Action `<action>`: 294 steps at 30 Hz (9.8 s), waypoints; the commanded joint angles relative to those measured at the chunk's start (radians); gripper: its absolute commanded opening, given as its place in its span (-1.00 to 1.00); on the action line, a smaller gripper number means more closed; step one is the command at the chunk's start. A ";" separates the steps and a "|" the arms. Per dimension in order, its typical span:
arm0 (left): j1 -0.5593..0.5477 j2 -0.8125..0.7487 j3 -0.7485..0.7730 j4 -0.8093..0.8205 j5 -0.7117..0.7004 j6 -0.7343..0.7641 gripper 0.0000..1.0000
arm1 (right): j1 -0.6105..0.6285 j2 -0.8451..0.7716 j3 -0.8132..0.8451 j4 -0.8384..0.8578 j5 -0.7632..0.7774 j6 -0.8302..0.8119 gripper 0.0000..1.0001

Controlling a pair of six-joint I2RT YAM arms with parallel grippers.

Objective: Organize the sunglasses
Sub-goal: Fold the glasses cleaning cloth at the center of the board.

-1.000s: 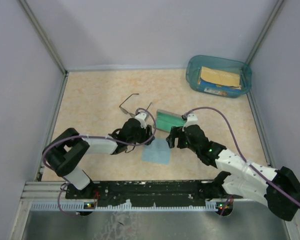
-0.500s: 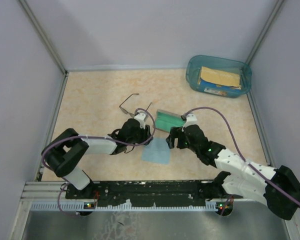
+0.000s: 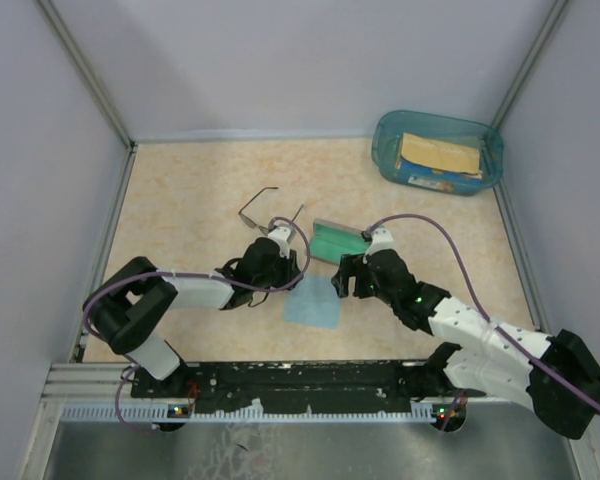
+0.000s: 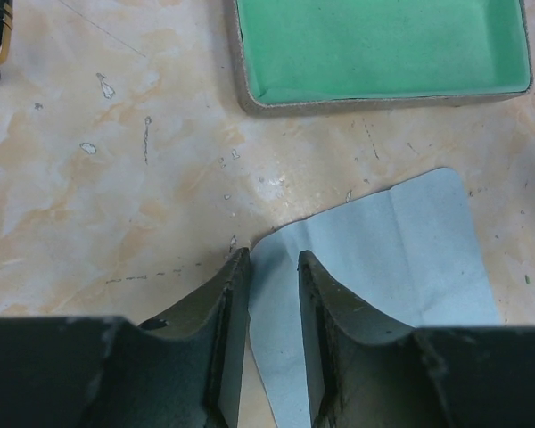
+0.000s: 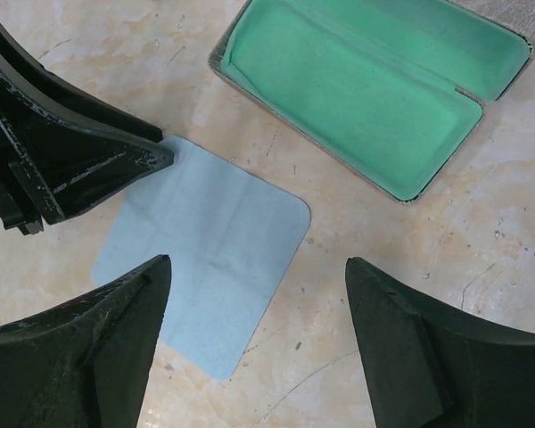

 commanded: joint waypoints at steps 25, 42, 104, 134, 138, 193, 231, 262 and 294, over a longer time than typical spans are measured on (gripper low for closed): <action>0.003 -0.012 -0.019 -0.038 0.014 -0.005 -1.00 | -0.006 0.260 0.081 0.149 -0.055 -0.021 0.12; 0.003 -0.017 -0.029 -0.029 0.020 -0.008 -1.00 | -0.017 0.385 0.114 0.196 -0.033 -0.021 0.08; 0.011 -0.003 -0.058 0.055 0.046 0.044 -1.00 | -0.026 0.459 0.101 0.208 0.025 -0.046 -1.00; 0.011 -0.009 -0.127 0.296 0.052 0.224 -1.00 | -0.025 0.377 -0.059 0.593 0.019 -0.217 -1.00; 0.011 -0.021 -0.136 0.315 0.055 0.237 -1.00 | -0.023 0.372 -0.065 0.613 0.017 -0.233 -1.00; -0.101 -0.181 -0.360 0.539 0.071 0.265 -1.00 | 0.104 0.165 -0.262 0.661 -0.020 -0.300 -1.00; -0.156 -0.148 -0.398 0.598 0.031 0.249 -1.00 | 0.112 0.134 -0.299 0.637 -0.063 -0.232 -1.00; -0.161 -0.116 -0.401 0.623 0.031 0.242 -0.94 | 0.112 0.168 -0.266 0.578 -0.074 -0.187 -0.97; -0.166 -0.115 -0.405 0.623 0.058 0.242 -0.29 | 0.112 0.171 -0.259 0.581 -0.118 -0.182 -0.58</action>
